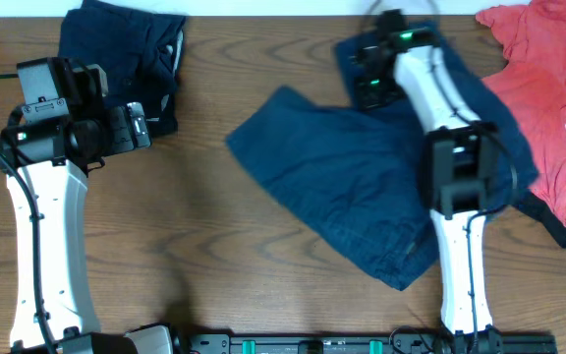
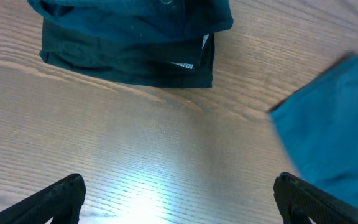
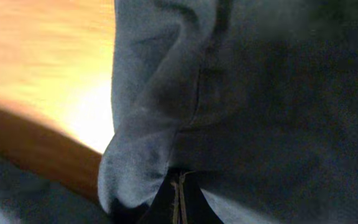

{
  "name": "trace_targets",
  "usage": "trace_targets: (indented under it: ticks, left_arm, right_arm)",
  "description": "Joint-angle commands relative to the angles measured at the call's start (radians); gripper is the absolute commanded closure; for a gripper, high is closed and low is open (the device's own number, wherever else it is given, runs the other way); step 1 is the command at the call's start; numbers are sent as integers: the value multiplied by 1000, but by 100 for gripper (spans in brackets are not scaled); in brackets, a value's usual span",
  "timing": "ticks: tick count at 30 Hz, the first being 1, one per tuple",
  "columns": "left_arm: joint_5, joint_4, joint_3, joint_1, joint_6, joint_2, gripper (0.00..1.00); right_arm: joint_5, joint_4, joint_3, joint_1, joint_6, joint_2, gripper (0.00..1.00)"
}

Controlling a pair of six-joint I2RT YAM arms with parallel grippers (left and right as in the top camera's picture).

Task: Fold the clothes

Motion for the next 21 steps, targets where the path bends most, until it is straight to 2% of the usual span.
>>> trace_targets:
  ticks: [1, 10, 17, 19, 21]
  left_arm:
    - [5, -4, 10, -2, -9, -2, 2]
    - [5, -10, 10, -2, -9, -2, 2]
    - [5, -16, 10, -2, -9, -2, 2]
    - [6, -15, 10, -2, -9, -2, 2]
    - [6, -16, 10, -2, -9, -2, 2]
  right_arm:
    - [-101, -8, -54, 148, -83, 81, 99]
    - [-66, -111, -21, 354, -186, 80, 99]
    - [-64, -275, 204, 368, -195, 72, 96]
    - [-64, -320, 302, 351, -190, 62, 89]
    - [-61, -363, 402, 332, -174, 46, 75]
